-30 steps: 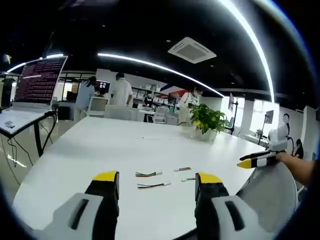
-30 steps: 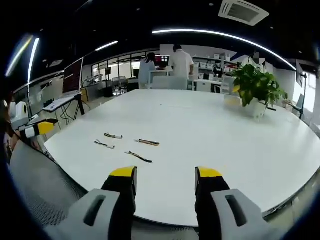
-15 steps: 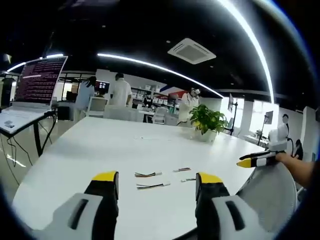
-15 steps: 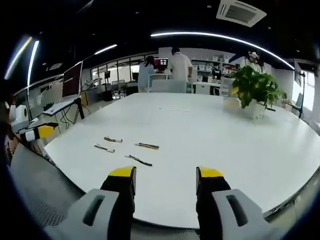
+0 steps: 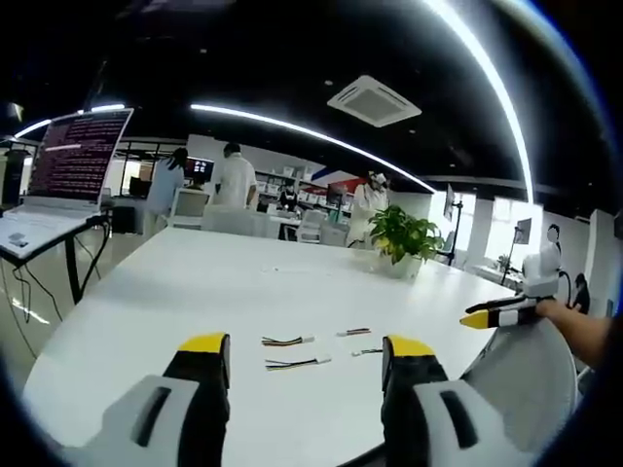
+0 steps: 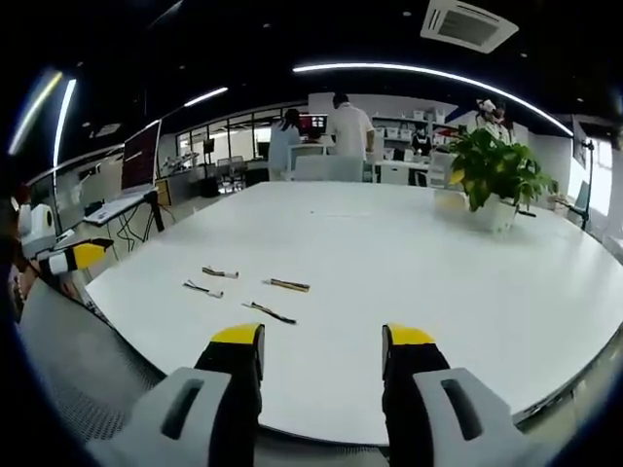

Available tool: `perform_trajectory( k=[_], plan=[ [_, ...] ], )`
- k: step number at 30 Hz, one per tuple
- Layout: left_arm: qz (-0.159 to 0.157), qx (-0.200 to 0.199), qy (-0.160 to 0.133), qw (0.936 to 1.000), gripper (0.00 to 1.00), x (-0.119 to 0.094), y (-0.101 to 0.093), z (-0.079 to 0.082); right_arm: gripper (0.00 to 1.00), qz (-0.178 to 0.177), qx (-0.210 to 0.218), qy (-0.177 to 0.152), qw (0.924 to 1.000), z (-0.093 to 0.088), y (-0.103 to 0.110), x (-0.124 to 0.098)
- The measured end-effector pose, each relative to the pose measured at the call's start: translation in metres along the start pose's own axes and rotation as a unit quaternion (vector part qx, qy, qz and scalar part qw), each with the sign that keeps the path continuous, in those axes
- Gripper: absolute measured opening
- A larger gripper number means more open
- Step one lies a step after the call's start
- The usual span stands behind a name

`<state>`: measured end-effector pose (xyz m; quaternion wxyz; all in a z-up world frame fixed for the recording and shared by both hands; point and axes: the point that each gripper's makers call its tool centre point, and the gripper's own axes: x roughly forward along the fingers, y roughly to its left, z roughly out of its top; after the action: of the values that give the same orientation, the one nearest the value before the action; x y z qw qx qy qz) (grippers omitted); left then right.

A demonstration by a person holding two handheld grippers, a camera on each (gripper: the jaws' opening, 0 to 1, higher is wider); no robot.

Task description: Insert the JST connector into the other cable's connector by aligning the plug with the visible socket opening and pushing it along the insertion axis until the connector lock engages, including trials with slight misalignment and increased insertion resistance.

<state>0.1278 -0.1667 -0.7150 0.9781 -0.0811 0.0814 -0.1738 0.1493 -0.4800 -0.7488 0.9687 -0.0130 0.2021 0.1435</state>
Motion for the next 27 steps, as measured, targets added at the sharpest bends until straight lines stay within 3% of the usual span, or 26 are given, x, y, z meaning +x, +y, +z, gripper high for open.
perform_trajectory(
  k=[27],
  plan=[
    [0.011,-0.005,-0.009,0.9999,0.59,-0.0015,0.0001,0.0049,0.46,0.006,-0.009,0.006,0.9999,-0.0018,0.0025,-0.0003]
  ],
)
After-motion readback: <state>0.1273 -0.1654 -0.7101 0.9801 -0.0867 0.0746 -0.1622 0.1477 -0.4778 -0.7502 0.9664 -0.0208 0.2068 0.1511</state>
